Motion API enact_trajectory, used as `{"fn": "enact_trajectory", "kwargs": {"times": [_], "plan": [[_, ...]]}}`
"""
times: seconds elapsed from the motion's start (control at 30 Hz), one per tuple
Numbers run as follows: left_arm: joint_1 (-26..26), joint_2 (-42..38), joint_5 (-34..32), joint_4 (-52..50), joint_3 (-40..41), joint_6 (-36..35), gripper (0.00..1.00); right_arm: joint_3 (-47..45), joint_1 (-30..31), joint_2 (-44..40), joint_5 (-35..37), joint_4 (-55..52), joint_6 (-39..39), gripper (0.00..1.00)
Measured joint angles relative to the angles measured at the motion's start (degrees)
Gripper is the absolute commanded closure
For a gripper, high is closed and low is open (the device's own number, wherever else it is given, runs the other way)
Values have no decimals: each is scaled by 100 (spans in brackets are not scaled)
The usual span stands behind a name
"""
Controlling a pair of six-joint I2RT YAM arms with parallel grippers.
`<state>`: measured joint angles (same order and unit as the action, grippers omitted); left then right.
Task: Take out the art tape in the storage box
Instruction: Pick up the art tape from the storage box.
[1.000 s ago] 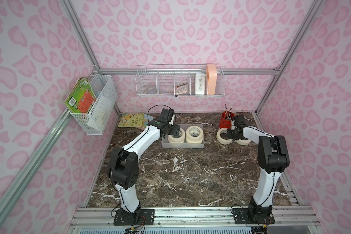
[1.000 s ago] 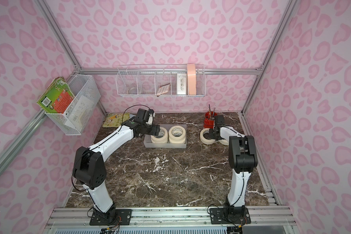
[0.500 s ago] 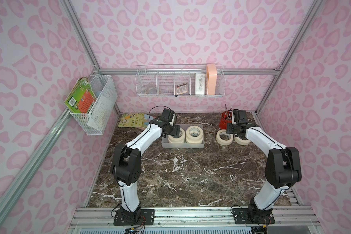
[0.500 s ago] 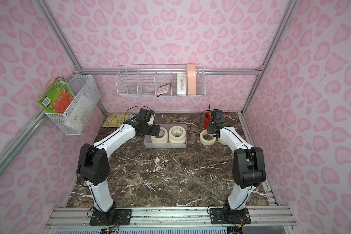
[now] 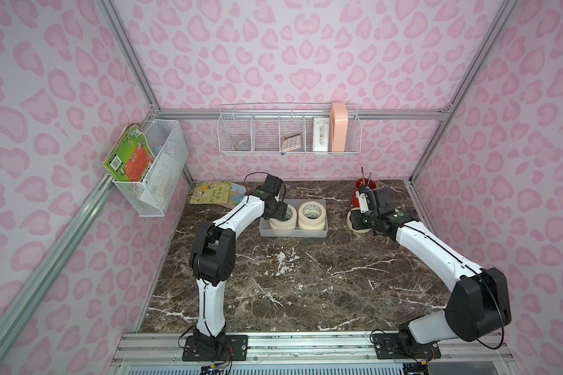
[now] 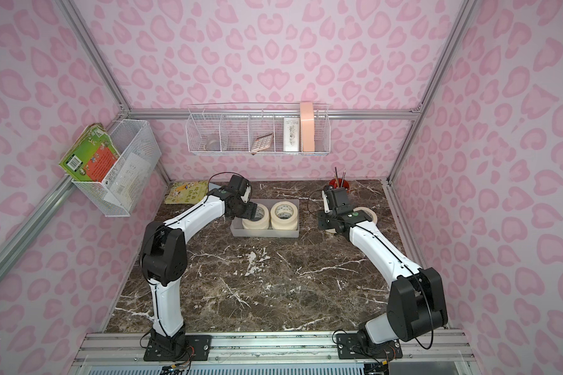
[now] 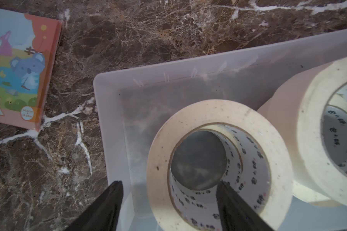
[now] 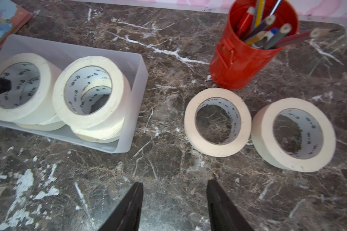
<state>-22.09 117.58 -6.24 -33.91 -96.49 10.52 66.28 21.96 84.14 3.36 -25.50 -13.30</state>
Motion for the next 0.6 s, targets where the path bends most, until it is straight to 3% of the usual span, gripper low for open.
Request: {"fn": "enact_trajectory", "kwargs": {"times": [0.23,0.6], "plan": [[7,310,-190,0,-125,-44,45,-92,345,2,-127,-2,-151,48],[4,435,-350,31,-208,-44,83,238,909,140,-188,-111,-343,49]]}}
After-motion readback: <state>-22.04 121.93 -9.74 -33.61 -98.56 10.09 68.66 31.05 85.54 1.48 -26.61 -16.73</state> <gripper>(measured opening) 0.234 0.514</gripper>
